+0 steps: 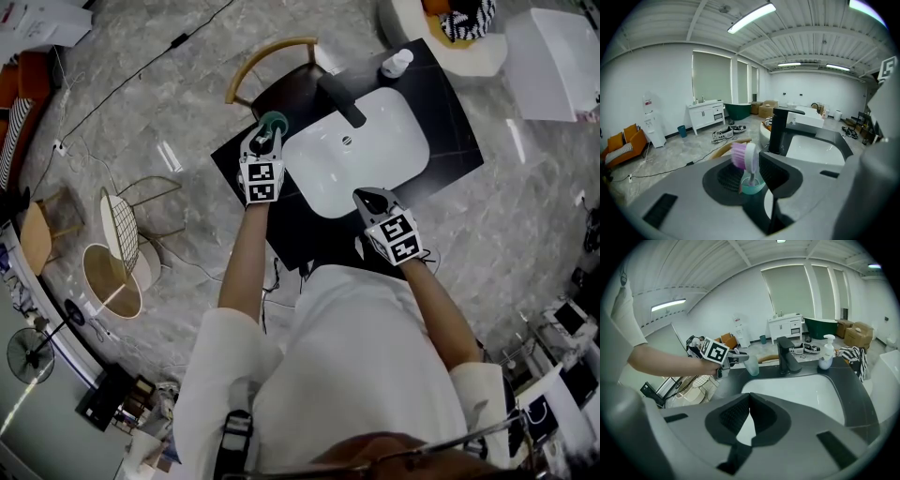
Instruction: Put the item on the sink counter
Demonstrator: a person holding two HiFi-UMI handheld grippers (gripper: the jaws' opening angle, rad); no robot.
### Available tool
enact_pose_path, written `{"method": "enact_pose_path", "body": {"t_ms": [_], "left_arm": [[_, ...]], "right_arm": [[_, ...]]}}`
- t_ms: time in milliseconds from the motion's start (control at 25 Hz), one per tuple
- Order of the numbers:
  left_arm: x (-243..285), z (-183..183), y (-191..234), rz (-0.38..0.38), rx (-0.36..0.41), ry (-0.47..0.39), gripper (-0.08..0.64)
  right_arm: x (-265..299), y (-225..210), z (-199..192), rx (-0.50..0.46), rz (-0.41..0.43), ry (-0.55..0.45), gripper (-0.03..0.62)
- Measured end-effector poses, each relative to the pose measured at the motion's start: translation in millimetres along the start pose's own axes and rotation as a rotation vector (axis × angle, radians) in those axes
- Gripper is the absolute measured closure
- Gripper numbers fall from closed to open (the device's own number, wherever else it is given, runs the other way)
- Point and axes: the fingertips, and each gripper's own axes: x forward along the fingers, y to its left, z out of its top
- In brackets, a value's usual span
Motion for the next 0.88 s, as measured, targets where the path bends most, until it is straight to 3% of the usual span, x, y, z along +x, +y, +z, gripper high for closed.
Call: {"method": "enact_pose_path", "body": {"t_ms": [280,880], "left_arm": [[-9.6,-1.8,1.9,0.030,-0.005,0.006,0.413],[-62.2,11.1,1.4,0.072,-0.029,-0.042,0.411]], "right_arm": [[-2.8,1.4,2.0,-0.002,0.003,-0.009,0.588],[-10.8,17.1,13.1,-0.060,0.023,-0.041,0.588]]}}
